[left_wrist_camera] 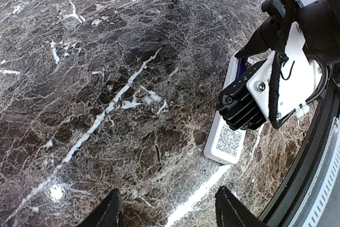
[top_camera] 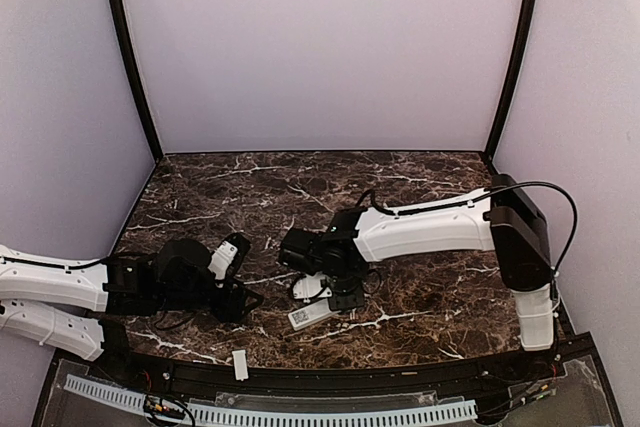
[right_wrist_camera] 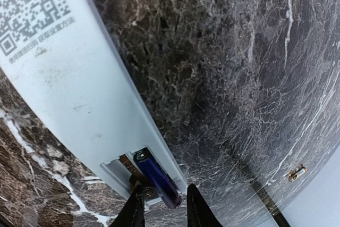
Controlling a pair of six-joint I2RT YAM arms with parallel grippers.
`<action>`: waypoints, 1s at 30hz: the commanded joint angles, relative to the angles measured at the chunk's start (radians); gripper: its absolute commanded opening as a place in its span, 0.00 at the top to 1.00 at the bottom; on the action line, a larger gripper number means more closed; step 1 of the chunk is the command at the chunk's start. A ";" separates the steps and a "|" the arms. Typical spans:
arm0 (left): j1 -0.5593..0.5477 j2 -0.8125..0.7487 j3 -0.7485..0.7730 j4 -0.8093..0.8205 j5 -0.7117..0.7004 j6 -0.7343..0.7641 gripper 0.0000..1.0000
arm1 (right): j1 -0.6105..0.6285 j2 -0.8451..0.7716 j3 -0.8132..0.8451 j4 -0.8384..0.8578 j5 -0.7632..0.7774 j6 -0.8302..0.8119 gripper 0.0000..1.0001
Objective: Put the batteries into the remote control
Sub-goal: Place the battery in the battery compartment, then load the battery into the battery compartment.
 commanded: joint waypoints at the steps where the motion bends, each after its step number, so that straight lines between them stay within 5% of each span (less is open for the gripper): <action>1: -0.004 -0.008 -0.017 0.014 0.011 0.013 0.41 | 0.006 -0.053 -0.016 0.017 -0.011 0.017 0.74; 14: -0.011 0.005 -0.011 0.027 0.041 0.048 0.32 | -0.031 -0.158 -0.009 0.028 -0.156 0.056 0.66; 21: -0.059 0.074 0.028 0.002 0.042 0.094 0.51 | -0.184 -0.262 -0.019 0.082 -0.366 0.441 0.63; 30: -0.144 0.253 0.096 -0.021 0.033 0.156 0.56 | -0.254 -0.259 -0.178 0.172 -0.525 0.765 0.69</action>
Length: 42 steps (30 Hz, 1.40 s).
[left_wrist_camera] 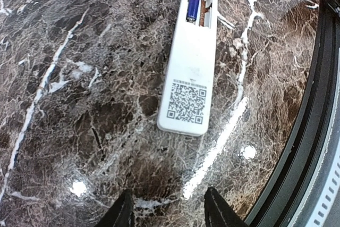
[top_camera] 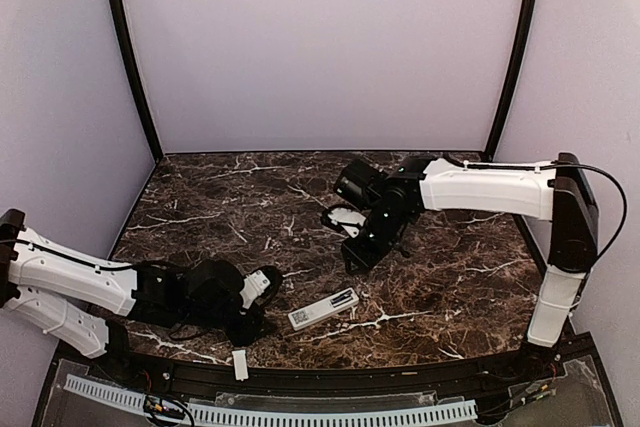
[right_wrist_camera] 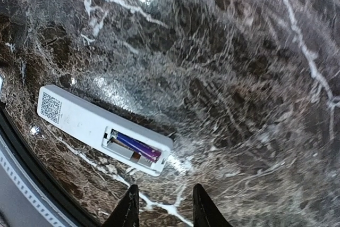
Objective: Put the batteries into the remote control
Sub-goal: Load the battery into the battery compartment.
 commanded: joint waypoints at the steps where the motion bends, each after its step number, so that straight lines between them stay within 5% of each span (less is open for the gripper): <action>1: -0.015 0.070 0.050 -0.026 0.000 0.053 0.57 | -0.002 0.011 -0.055 0.056 -0.107 0.188 0.69; 24: -0.016 0.201 0.084 0.008 -0.032 0.085 0.65 | -0.047 0.065 -0.145 0.125 -0.180 0.239 0.80; 42: -0.016 0.270 0.118 0.062 0.014 0.116 0.80 | -0.047 0.086 -0.149 0.147 -0.210 0.232 0.84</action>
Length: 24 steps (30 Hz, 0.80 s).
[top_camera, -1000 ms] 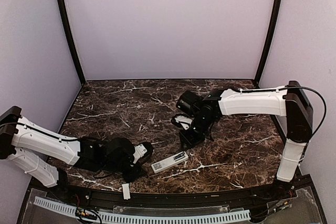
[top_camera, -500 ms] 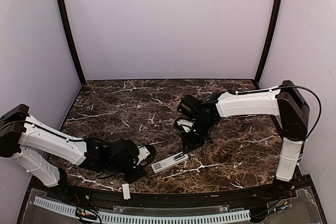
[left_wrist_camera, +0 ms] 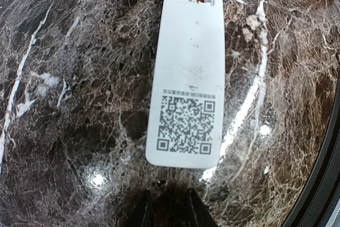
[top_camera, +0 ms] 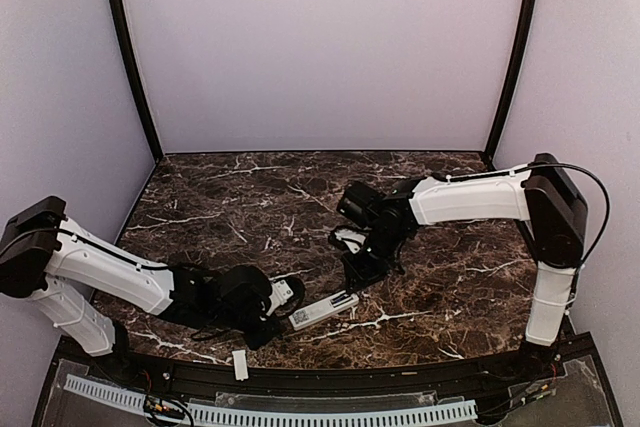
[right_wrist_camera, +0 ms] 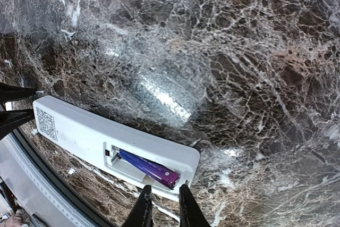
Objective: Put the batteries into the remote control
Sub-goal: Load the battery into the battery compartment.
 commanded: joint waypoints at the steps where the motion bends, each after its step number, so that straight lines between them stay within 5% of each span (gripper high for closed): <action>1: -0.005 0.021 0.029 0.007 0.016 0.015 0.81 | -0.006 0.019 -0.007 0.013 -0.005 0.003 0.85; 24: -0.005 0.047 0.037 0.020 0.024 0.010 0.84 | -0.007 0.044 -0.014 0.044 -0.055 0.016 0.92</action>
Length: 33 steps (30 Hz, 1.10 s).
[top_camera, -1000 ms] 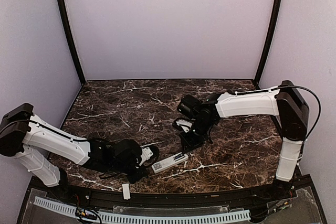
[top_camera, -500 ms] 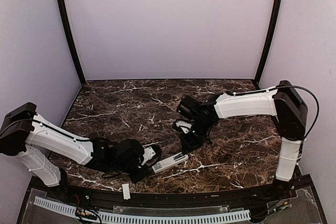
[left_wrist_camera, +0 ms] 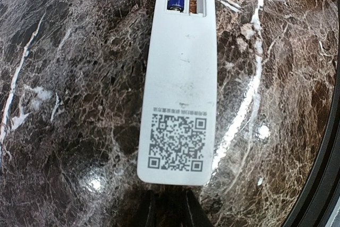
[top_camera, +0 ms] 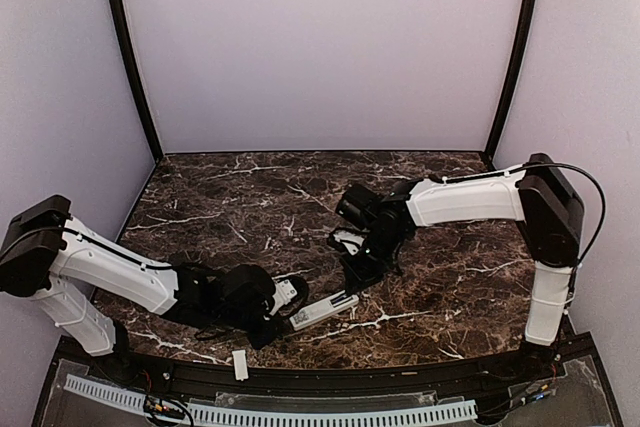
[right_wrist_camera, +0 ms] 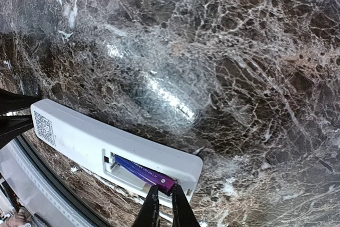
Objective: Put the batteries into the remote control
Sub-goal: Load the battery into the battery compartment.
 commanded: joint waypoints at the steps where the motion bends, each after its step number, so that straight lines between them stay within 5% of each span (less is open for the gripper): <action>1: -0.005 0.020 0.019 -0.004 0.010 0.006 0.84 | -0.007 0.020 -0.019 0.032 -0.039 0.019 0.93; 22: -0.005 0.031 0.025 0.005 0.010 0.015 0.85 | 0.016 0.048 -0.071 0.067 0.037 0.050 1.00; 33: -0.005 0.015 0.010 0.007 -0.006 0.013 0.86 | 0.035 0.031 -0.029 -0.015 0.116 0.022 0.94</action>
